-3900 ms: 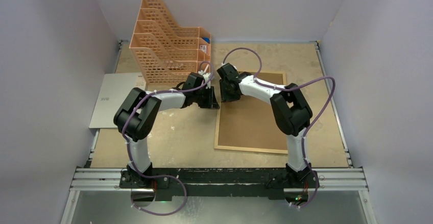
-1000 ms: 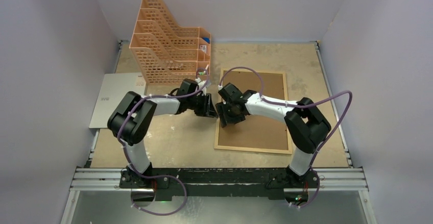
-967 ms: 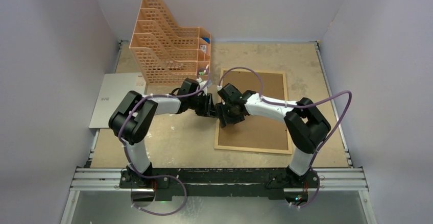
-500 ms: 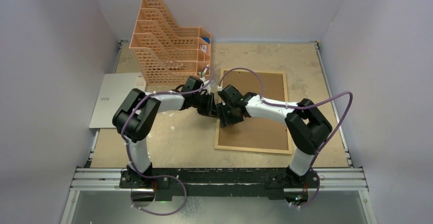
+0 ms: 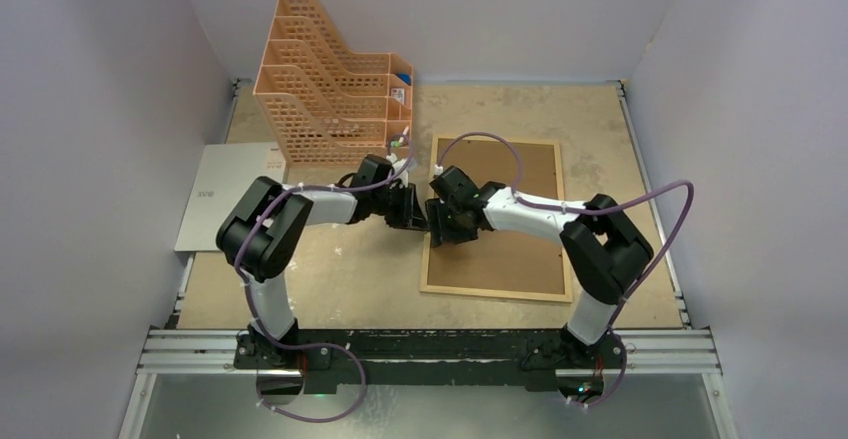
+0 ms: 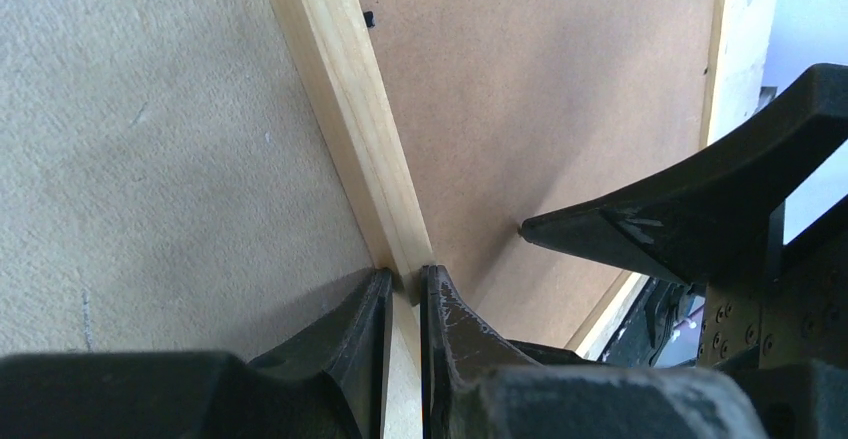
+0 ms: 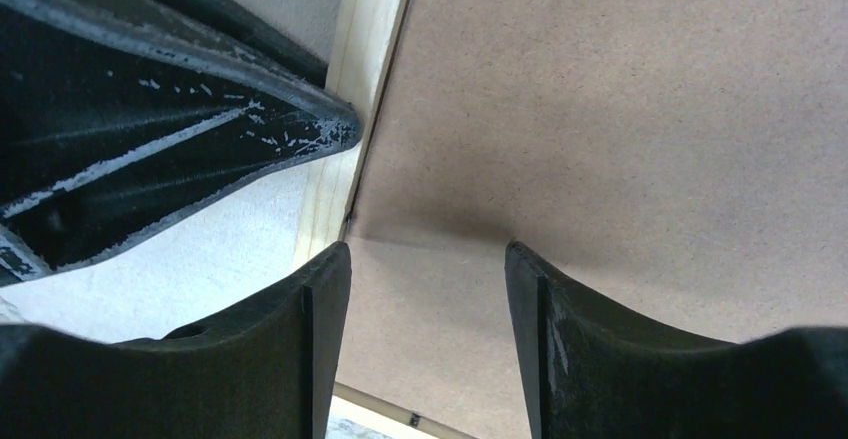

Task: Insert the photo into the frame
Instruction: Install the photo frame at the center of the board.

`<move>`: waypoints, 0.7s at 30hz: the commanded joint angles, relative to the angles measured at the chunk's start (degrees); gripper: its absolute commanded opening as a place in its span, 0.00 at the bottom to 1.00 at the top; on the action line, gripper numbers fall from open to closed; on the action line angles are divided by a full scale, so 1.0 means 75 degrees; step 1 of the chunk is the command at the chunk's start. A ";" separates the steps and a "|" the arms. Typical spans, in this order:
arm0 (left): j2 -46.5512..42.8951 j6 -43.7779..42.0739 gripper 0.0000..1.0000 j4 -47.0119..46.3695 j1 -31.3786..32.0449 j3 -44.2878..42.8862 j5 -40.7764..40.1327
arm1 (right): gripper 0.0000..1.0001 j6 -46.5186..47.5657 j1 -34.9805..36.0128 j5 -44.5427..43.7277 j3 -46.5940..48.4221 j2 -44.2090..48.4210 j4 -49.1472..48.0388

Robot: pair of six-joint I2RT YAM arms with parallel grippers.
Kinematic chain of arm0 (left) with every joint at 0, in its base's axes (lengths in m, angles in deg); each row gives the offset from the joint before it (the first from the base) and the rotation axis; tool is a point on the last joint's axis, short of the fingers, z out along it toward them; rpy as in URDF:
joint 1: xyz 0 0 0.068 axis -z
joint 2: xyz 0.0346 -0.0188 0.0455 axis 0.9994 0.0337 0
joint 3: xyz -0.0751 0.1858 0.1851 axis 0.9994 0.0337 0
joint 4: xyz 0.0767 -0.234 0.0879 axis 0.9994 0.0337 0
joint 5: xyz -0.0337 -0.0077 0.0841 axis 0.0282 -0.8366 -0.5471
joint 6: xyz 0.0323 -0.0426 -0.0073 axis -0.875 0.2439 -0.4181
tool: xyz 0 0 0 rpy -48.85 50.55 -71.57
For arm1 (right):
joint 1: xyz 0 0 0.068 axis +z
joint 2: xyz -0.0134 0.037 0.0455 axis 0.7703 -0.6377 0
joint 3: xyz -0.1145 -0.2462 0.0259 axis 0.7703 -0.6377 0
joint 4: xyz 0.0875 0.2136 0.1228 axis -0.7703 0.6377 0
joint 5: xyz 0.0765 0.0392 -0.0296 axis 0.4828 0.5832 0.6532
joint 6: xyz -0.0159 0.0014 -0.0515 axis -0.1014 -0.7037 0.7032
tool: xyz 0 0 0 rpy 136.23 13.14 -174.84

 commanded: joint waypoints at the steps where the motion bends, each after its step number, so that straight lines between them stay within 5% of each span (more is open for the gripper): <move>1: 0.0394 0.0176 0.00 0.0180 0.0228 0.0881 -0.0610 | 0.62 -0.0978 0.0130 0.0220 -0.0701 -0.0927 -0.0757; 14: -0.0536 0.0677 0.06 -0.0308 0.0665 0.1674 -0.1631 | 0.58 -0.1873 0.0362 -0.1532 -0.1197 -0.1883 -0.1699; 21: -0.1356 0.0842 0.12 -0.0969 0.0721 0.2435 -0.1706 | 0.59 -0.1770 0.0393 -0.1810 -0.1791 -0.0429 -0.1430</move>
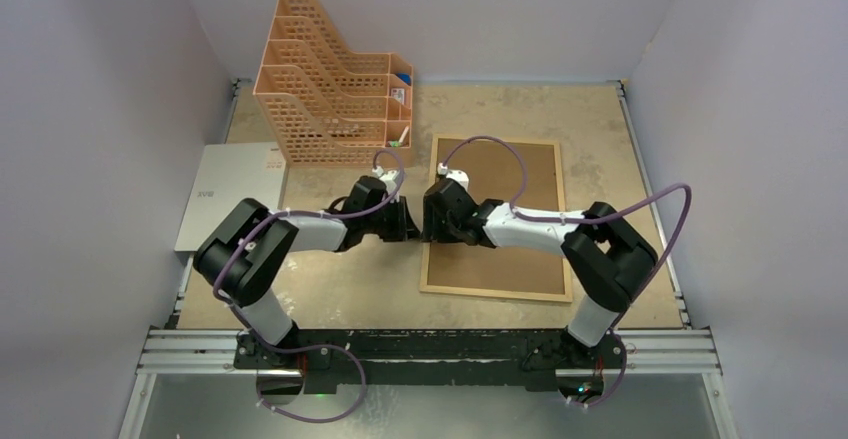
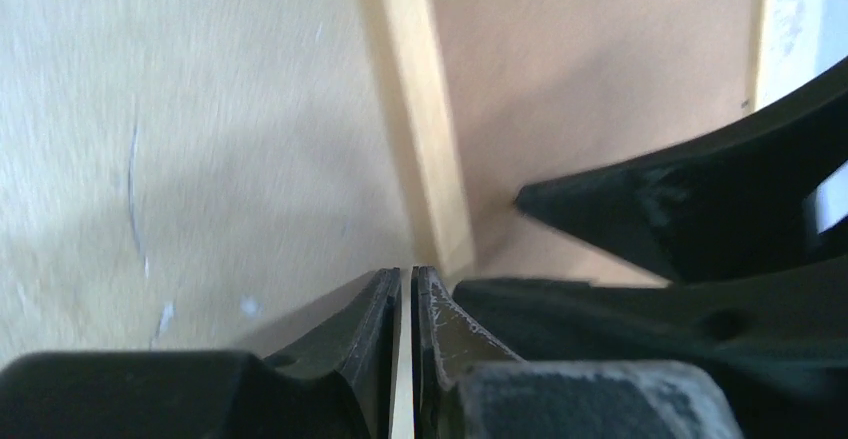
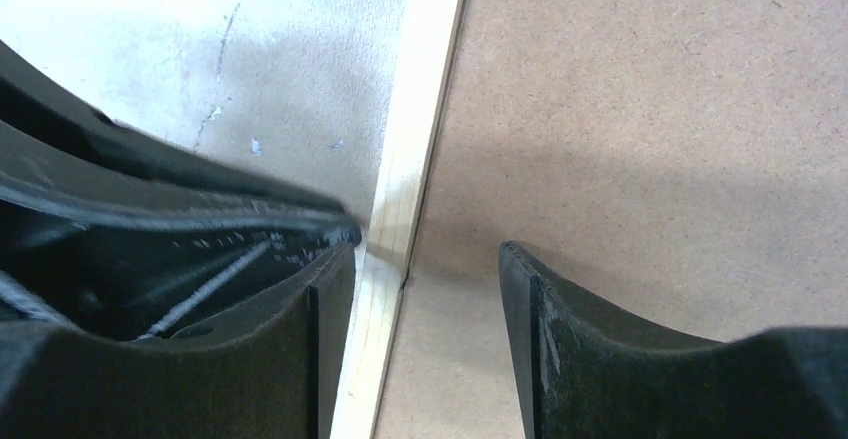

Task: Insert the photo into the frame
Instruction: Install the photo frame at the center of the board.

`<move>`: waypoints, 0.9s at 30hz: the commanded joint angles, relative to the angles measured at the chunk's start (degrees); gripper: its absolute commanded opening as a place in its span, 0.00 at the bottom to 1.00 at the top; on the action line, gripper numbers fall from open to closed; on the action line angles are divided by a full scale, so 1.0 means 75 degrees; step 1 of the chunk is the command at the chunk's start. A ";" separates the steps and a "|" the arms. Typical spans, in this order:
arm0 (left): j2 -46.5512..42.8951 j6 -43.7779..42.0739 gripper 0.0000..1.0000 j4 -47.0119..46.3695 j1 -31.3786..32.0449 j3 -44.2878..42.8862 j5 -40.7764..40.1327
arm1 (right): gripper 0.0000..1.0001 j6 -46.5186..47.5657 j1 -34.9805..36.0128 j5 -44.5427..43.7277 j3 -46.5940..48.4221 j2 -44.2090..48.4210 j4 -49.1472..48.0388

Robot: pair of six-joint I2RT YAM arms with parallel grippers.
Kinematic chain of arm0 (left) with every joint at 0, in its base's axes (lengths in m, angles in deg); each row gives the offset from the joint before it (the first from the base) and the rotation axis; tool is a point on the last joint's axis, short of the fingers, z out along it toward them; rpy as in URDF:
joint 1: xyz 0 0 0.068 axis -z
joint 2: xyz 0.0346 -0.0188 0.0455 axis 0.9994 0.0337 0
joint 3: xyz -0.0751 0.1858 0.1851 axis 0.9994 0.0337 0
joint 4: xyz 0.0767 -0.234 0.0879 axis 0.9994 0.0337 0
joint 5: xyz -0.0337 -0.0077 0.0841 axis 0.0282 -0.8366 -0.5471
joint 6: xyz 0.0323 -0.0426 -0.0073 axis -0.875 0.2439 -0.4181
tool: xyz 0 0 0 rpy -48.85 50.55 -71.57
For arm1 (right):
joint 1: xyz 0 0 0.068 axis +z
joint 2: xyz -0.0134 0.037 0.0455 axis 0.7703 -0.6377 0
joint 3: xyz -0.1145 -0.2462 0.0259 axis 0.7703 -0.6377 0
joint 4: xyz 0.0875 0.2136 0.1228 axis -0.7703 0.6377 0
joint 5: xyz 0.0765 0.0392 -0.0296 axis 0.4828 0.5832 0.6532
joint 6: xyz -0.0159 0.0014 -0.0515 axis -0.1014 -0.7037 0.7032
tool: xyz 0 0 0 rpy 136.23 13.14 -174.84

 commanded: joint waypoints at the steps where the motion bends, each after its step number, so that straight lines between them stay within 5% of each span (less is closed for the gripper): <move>1: -0.0126 -0.0047 0.14 0.0805 0.0230 0.0693 -0.0076 | 0.61 -0.0377 -0.0065 -0.0411 -0.0949 -0.0255 0.0471; 5: -0.0212 0.0132 0.20 0.0162 0.0222 0.1016 0.0157 | 0.66 -0.0339 -0.0066 -0.0603 -0.0551 0.0543 0.1036; 17: -0.0972 0.0393 0.27 -0.0614 0.0306 0.1796 0.0538 | 0.68 -0.0764 0.0175 -0.1334 0.0106 0.0234 0.2543; 27: -0.0411 0.0519 0.27 -0.0745 0.0605 0.1943 0.0284 | 0.66 -0.0817 0.0478 -0.0629 -0.0111 -0.0216 0.1929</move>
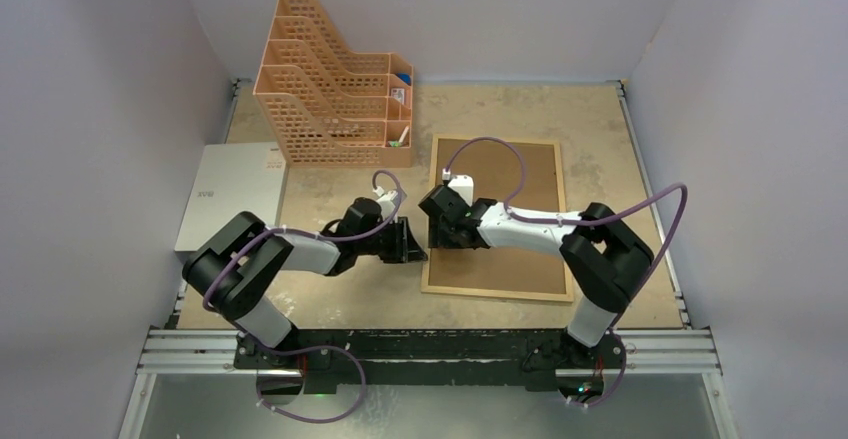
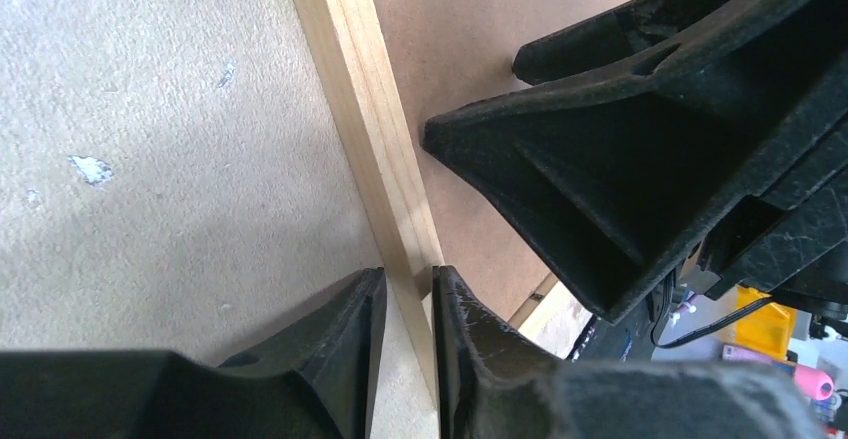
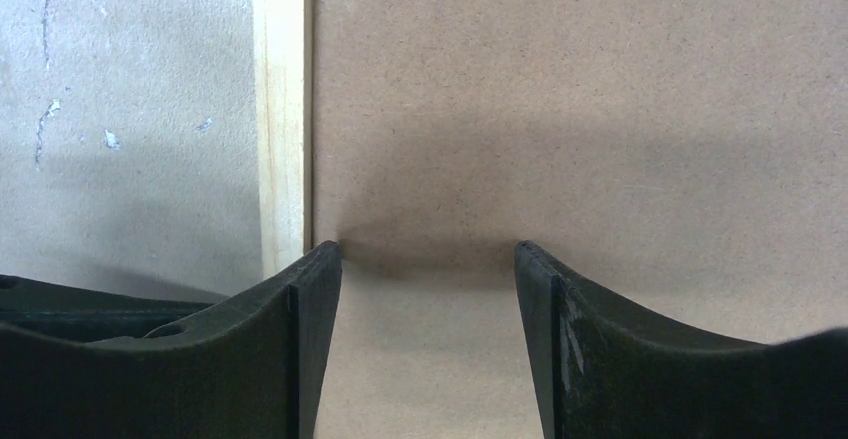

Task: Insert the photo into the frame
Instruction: Install the photo frame at the center of the board.

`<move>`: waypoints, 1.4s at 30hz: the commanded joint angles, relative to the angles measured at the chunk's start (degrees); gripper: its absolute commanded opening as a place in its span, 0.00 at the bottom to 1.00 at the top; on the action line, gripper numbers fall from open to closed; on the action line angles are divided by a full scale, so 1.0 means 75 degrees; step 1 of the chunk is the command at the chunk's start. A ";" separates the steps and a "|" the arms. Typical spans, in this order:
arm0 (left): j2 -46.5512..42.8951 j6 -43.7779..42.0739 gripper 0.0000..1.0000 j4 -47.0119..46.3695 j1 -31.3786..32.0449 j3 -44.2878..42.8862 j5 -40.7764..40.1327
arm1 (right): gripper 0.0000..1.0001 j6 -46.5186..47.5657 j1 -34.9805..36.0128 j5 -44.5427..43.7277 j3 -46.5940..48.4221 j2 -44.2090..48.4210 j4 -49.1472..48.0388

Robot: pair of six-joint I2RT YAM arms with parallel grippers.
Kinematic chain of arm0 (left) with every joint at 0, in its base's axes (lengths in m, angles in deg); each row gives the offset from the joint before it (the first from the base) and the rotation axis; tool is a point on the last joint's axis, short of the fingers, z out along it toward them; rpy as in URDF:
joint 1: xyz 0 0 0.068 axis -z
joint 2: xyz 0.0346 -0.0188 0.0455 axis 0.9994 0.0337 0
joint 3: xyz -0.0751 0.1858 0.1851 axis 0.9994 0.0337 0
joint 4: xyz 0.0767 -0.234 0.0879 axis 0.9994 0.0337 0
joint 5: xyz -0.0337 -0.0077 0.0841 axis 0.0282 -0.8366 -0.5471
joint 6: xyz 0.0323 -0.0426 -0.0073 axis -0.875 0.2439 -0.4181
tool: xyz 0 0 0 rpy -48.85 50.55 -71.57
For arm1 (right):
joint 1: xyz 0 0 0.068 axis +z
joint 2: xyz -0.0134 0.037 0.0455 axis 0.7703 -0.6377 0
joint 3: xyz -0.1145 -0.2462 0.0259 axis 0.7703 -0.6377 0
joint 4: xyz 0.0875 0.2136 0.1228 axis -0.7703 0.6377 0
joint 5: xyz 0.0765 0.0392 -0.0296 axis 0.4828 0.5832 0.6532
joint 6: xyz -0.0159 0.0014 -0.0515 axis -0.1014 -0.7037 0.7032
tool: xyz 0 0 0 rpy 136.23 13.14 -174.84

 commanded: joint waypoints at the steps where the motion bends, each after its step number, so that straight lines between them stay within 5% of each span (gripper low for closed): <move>1: 0.0449 -0.0007 0.25 0.0547 0.0147 0.0302 -0.0343 | 0.64 -0.0307 0.0078 0.0701 -0.0539 -0.0438 0.0303; 8: 0.0912 0.0082 0.12 0.0683 0.0180 0.0417 -0.1023 | 0.63 -0.0150 0.0077 0.1727 -0.1480 -0.0290 -0.0752; 32: 0.1444 0.0257 0.10 0.0351 0.0180 0.0588 -0.1235 | 0.77 0.0320 0.0064 0.2072 -0.1664 -0.1052 -0.1444; 42: 0.1519 0.0314 0.10 0.0253 0.0174 0.0618 -0.1221 | 0.73 0.0321 0.0071 0.1715 -0.1318 -0.1621 -0.1110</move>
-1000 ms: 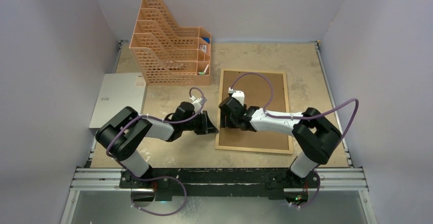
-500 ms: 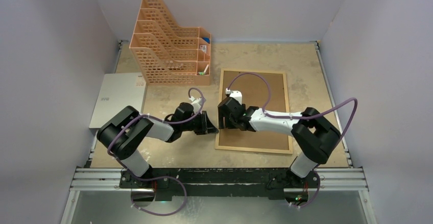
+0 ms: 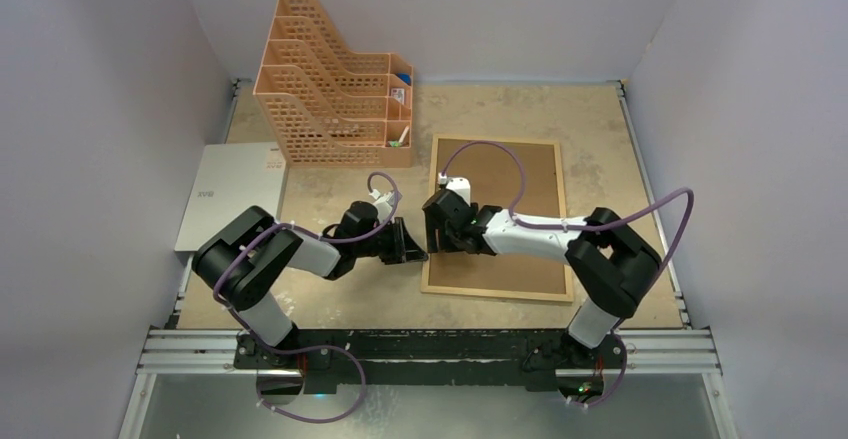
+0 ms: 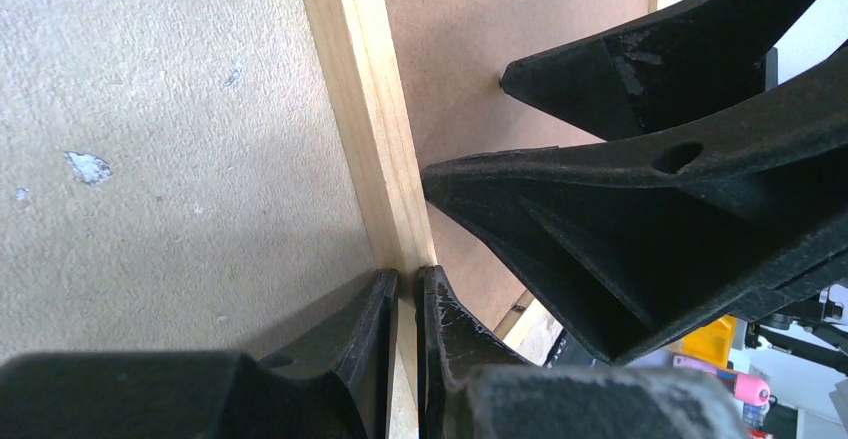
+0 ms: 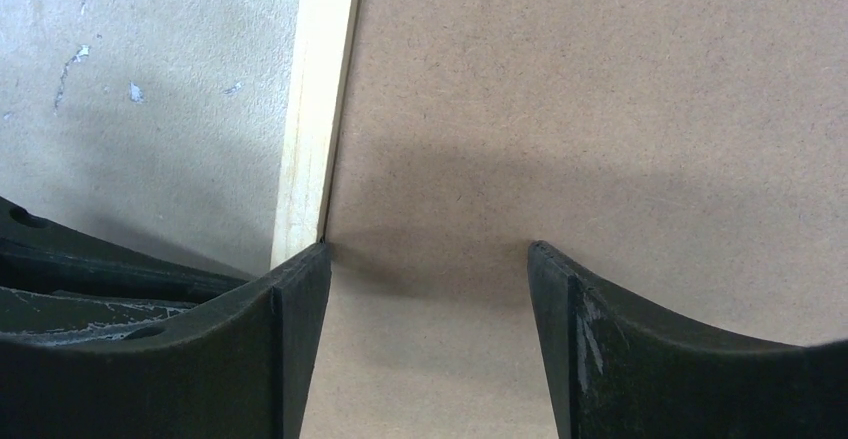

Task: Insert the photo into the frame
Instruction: Install the photo frame at the center of the board.

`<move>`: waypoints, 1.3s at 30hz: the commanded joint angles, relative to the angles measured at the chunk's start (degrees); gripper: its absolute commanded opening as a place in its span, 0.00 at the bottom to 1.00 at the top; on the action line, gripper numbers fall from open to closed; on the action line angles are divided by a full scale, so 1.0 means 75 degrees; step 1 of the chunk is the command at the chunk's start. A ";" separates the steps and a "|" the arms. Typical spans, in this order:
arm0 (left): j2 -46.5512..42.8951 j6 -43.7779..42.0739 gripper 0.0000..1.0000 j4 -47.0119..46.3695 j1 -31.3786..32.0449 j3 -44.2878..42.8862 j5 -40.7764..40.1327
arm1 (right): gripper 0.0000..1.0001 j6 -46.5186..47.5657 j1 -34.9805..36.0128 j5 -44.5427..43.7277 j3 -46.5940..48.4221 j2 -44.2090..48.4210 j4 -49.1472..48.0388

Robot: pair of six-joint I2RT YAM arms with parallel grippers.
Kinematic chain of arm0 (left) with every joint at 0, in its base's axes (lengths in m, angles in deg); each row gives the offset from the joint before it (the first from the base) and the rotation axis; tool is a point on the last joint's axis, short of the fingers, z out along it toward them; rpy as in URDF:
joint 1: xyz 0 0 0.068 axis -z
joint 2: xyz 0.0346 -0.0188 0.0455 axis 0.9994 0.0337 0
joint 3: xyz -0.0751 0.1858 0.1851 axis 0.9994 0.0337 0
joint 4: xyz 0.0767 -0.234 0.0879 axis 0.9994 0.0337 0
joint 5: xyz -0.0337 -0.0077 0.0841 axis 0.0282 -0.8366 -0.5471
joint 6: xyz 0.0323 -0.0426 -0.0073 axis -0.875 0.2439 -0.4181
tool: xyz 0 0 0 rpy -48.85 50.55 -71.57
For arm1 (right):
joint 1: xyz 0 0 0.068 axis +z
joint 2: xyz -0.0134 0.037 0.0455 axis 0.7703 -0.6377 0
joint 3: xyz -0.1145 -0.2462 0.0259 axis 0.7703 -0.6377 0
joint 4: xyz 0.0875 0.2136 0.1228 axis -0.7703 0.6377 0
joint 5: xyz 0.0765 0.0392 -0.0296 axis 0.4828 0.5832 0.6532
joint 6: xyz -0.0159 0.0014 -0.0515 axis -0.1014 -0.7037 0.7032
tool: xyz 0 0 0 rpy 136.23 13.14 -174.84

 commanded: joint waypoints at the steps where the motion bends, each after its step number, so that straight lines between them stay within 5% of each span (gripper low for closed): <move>1: 0.0861 -0.0500 0.10 0.1468 0.0227 0.0281 -0.1354 | 0.73 -0.0478 0.0057 0.1280 -0.0525 -0.1811 -0.0037; 17: 0.0955 -0.0515 0.10 0.1400 0.0234 0.0290 -0.1337 | 0.71 -0.0708 0.0067 0.1842 -0.1001 -0.1650 -0.0465; 35: 0.0462 -0.0556 0.09 0.1619 0.0227 0.0442 -0.1648 | 0.61 -0.0612 0.0069 0.1980 -0.0386 -0.3301 0.0407; 37: 0.0376 -0.0562 0.09 0.1651 0.0228 0.0462 -0.1711 | 0.57 -0.0604 0.0067 0.2042 -0.0350 -0.3437 0.0443; 39: 0.0300 -0.0578 0.09 0.1686 0.0234 0.0484 -0.1765 | 0.37 -0.0576 0.0067 0.2157 -0.0337 -0.3558 0.0425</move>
